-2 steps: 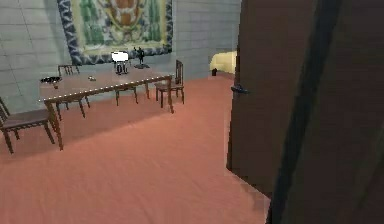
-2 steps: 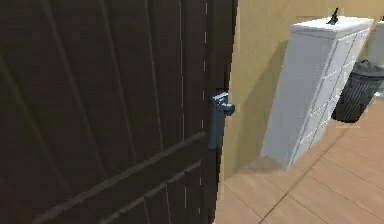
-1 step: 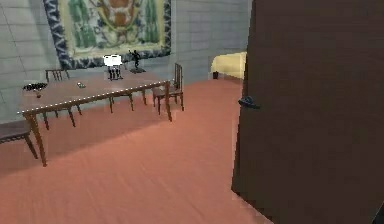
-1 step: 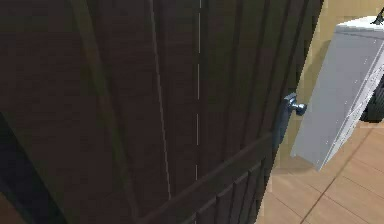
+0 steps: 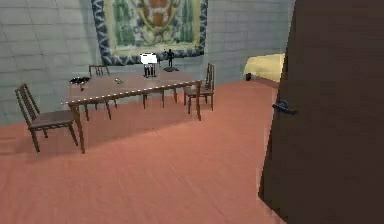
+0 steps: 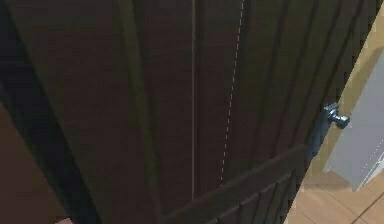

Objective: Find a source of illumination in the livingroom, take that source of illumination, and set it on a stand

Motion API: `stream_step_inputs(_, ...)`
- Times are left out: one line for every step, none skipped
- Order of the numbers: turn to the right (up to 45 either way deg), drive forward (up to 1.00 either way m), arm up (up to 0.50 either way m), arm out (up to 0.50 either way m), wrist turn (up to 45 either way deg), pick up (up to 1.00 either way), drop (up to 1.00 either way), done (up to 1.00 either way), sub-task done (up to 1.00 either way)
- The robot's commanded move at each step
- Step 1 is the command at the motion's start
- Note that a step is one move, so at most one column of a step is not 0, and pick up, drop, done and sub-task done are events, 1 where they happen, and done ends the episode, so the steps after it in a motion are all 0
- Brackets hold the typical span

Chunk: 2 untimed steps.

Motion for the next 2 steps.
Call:
stream_step_inputs(0.0,1.0,0.0,0.0,0.0,0.0,0.0,0.0,0.0)
stream_step_inputs(-3.0,0.0,0.0,0.0,0.0,0.0,0.0,0.0,0.0)
